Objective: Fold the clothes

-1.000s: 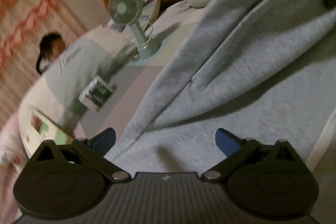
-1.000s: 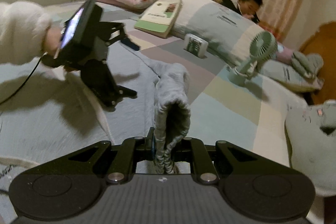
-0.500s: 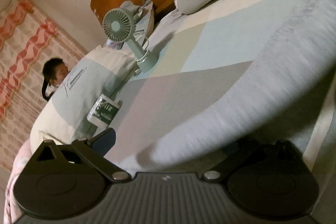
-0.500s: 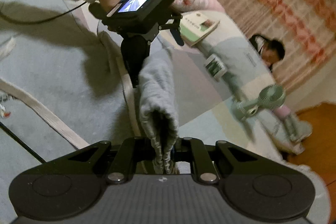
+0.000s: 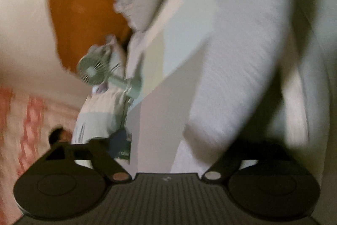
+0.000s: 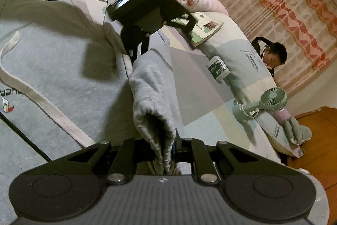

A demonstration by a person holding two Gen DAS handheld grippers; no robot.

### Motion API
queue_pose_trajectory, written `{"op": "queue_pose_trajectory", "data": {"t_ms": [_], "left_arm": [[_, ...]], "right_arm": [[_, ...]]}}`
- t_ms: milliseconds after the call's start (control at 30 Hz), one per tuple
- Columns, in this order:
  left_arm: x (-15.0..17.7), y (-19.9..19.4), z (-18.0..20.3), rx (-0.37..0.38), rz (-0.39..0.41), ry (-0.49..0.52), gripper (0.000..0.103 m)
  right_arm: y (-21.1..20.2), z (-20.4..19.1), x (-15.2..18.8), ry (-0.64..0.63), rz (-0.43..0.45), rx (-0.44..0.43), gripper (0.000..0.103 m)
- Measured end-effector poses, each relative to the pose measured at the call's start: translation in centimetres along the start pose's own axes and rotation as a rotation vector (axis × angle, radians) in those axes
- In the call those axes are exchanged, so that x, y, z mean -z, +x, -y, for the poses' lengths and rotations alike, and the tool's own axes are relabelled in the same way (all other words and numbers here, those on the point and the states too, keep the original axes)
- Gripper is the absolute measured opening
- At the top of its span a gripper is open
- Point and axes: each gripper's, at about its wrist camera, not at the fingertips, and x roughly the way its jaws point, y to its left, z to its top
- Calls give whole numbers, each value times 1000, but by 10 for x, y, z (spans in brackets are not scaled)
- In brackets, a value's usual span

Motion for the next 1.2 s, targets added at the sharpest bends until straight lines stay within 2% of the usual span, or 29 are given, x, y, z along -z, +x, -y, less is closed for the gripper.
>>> {"op": "queue_pose_trajectory", "data": {"t_ms": [33,167,200,233,433,733,967,1200], "left_arm": [[1,1,3,17,0,16,44],[3,3,8,69,-1,-31,20],[2,5,8,82,-8,-44,10],[2,5,9,90,-14,-48,6],[-4,-2,-11,93,-33,-101,5],[-18,-51,-31,73,-82,-47,5],[-36,-108,-16,139,-107,-4,4],[-60,-152,9,215,-99,30,4]], "right_arm": [[0,0,0,5,0,-2,17],[0,1,2,19,-3,-9,17],[1,1,2,22,-5,-8,17],[1,1,3,24,-6,-8,17],[0,8,5,65,-5,-7,17],[-12,37,13,209,28,-26,17],[-31,66,32,378,89,-151,18],[-41,69,48,393,91,-222,19]]}}
